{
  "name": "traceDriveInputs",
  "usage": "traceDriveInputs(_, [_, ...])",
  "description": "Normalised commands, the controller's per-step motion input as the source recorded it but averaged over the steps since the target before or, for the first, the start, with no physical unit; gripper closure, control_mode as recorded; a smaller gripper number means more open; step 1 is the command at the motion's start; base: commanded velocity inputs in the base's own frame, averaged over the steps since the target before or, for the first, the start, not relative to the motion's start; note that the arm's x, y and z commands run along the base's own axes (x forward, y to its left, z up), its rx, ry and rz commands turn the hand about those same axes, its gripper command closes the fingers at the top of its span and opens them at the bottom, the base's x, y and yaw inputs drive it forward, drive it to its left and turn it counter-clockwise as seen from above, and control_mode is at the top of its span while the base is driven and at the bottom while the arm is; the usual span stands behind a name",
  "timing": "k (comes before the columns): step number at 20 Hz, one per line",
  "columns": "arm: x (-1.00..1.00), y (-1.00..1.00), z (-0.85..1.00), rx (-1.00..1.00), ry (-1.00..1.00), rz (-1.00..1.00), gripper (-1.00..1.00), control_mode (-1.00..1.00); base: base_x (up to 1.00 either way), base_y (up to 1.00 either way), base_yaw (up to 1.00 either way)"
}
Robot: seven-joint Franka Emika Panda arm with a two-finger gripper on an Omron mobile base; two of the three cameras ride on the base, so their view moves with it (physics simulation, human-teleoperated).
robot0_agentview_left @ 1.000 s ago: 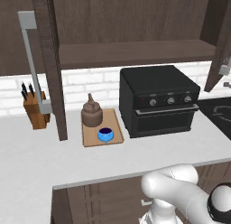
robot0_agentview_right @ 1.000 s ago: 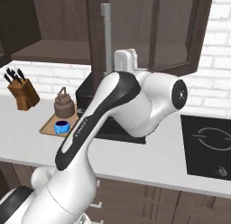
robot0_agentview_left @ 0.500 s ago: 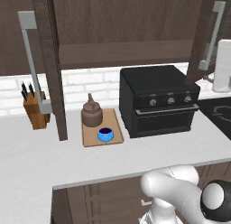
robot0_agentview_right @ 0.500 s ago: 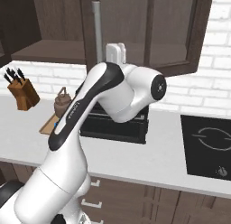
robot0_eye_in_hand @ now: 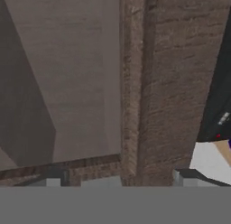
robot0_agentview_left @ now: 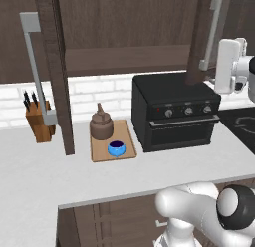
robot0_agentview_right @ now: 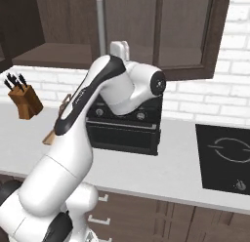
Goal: Pick the kettle from the counter and place it on the tray. Then pick the mug from the cabinet and place it on the tray. Then close the cabinet doors.
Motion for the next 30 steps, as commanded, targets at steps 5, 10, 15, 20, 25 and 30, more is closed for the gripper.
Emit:
traceDriveInputs(5, [0.94,0.00,-0.12,0.00,0.00,0.00,-1.00,-1.00,0.00,0.00,0.00])
traceDriveInputs(10, [0.69,0.00,-0.01,0.00,0.00,-0.04,-1.00,-1.00,0.00,0.00,0.00])
traceDriveInputs(15, [0.30,0.00,-0.02,0.00,-0.05,-0.20,-1.00,-1.00,0.00,0.00,0.00])
traceDriveInputs(20, [0.53,-0.04,-0.01,0.00,-0.03,-0.31,-1.00,-1.00,0.00,0.00,0.00])
traceDriveInputs(25, [0.55,-0.03,-0.04,0.00,0.01,-0.29,-1.00,-1.00,0.00,0.00,0.00])
traceDriveInputs(30, [0.46,-0.13,-0.18,0.00,0.09,-0.27,-1.00,-1.00,0.00,0.00,0.00])
